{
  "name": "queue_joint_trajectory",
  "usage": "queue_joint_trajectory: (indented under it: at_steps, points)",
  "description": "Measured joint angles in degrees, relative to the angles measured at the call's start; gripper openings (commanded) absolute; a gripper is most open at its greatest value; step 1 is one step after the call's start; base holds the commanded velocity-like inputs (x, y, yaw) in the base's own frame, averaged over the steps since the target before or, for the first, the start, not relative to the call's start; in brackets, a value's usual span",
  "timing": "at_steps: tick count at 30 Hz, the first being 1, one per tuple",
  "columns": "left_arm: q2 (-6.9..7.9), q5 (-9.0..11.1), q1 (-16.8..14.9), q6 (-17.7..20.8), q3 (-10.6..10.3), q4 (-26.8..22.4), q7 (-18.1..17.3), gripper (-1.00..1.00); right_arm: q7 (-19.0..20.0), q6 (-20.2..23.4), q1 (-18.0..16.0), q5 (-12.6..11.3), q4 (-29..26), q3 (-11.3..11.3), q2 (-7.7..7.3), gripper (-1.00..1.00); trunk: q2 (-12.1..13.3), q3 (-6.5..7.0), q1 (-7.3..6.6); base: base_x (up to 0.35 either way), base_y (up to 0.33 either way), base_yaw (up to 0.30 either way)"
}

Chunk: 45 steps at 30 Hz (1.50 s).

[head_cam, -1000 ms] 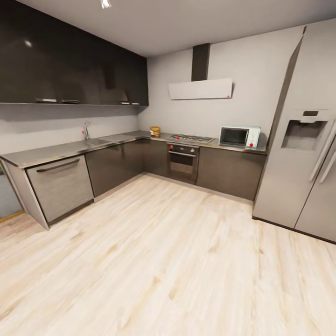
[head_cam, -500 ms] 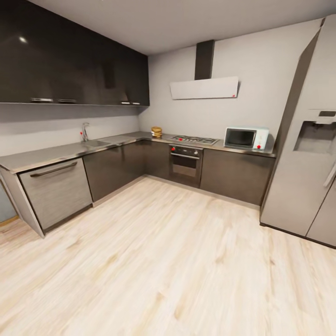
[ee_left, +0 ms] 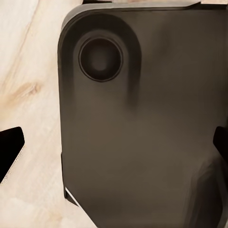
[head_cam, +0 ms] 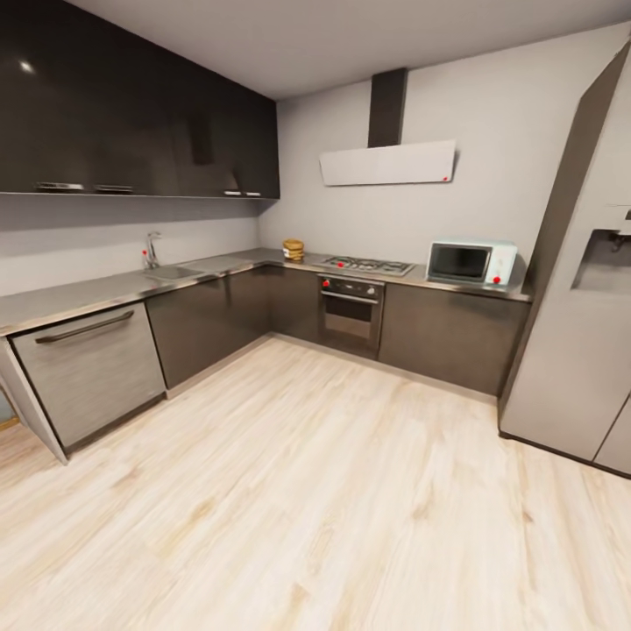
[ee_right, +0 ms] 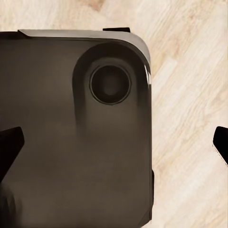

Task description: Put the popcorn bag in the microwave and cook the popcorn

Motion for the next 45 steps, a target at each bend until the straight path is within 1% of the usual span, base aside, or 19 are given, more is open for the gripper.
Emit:
queue_joint_trajectory:
  at_steps: [33, 40, 45]
  points:
    - [-0.03, 0.0, 0.0, -0.1, 0.1, 0.0, 0.0, 1.0, 0.0, 0.0, 0.0, 0.1, 0.0, 0.0, -0.02, 1.0, 0.0, 0.0, 0.0, 0.32, 0.0, 0.0]
    - [0.04, 0.0, 0.0, -0.1, 0.1, 0.0, 0.0, 1.0, 0.2, 0.0, 0.0, -0.6, 0.0, -0.2, 0.01, 1.0, 0.0, 0.0, 0.03, 0.136, 0.0, -0.014]
    - [0.05, 0.0, 0.0, -0.1, 0.1, 0.0, 0.0, 1.0, 0.4, 0.2, 0.0, -0.9, 0.0, -0.3, 0.1, 1.0, 0.0, 0.09, 0.03, 0.004, 0.0, -0.219]
